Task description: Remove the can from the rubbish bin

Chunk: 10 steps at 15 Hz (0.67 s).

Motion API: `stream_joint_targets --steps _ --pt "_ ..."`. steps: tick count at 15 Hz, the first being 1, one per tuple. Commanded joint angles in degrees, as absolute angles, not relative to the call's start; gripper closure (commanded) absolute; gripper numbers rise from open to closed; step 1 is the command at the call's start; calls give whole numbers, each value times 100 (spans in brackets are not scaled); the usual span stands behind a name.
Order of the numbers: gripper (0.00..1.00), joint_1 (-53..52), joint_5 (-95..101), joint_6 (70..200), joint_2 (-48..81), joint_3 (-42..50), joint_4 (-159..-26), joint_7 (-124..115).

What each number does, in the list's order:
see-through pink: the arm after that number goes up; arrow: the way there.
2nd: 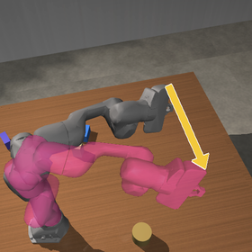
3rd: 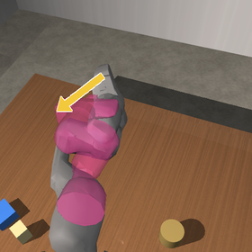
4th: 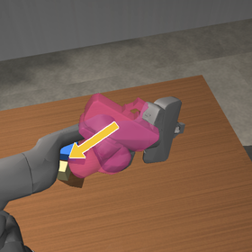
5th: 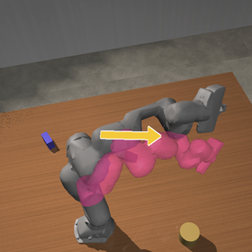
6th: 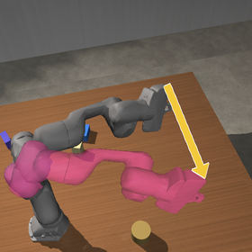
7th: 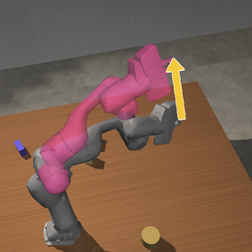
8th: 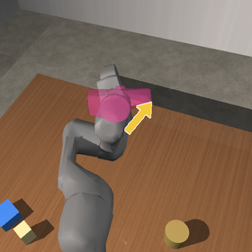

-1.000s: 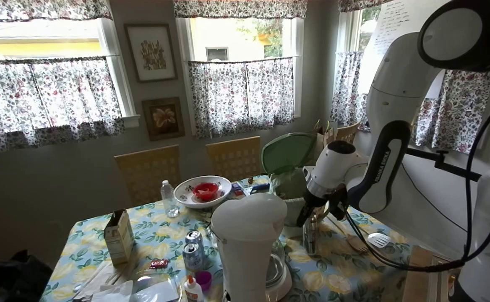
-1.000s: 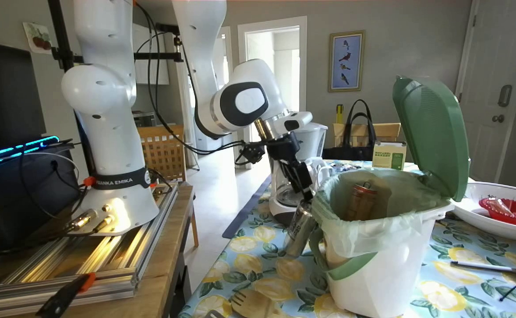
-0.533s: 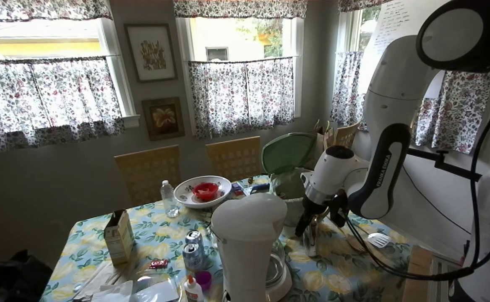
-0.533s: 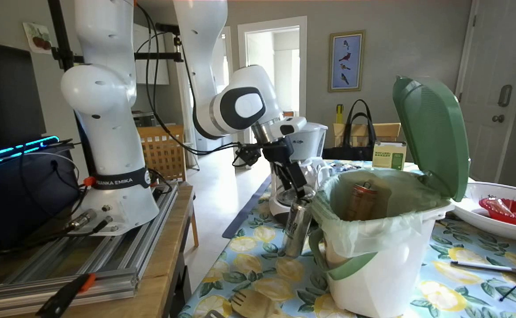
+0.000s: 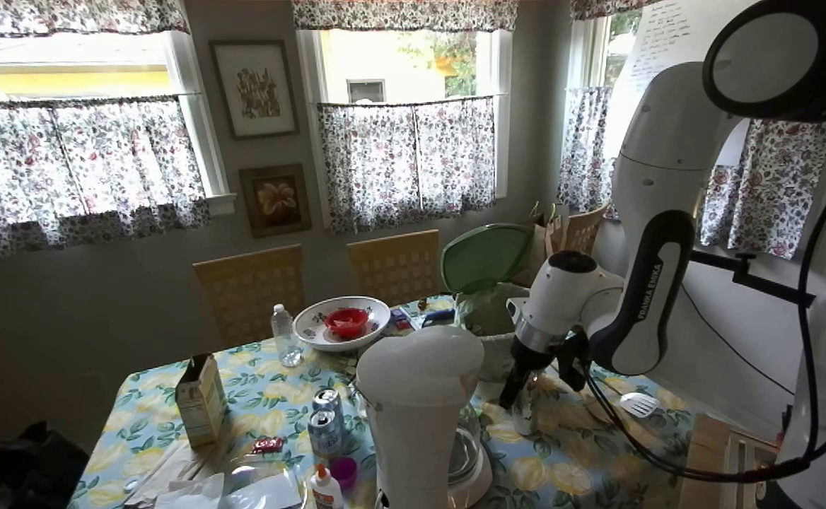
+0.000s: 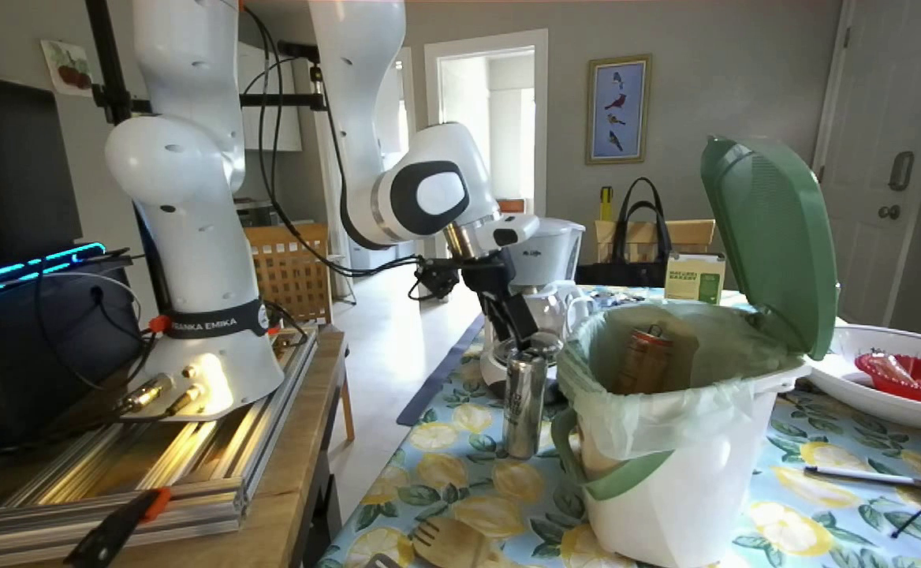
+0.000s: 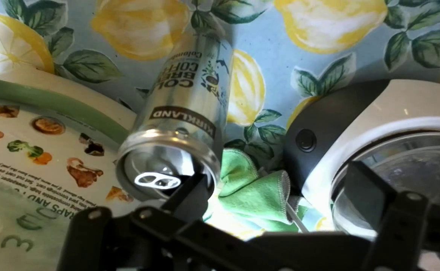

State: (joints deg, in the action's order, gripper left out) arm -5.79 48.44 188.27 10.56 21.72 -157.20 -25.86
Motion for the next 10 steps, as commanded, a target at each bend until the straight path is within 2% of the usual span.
stream_joint_targets --steps 1,10 --pt "0 -427 4845 18751 958 2028 -15719 -2734" --pt "0 -349 4912 18803 689 1875 -15726 -2919"
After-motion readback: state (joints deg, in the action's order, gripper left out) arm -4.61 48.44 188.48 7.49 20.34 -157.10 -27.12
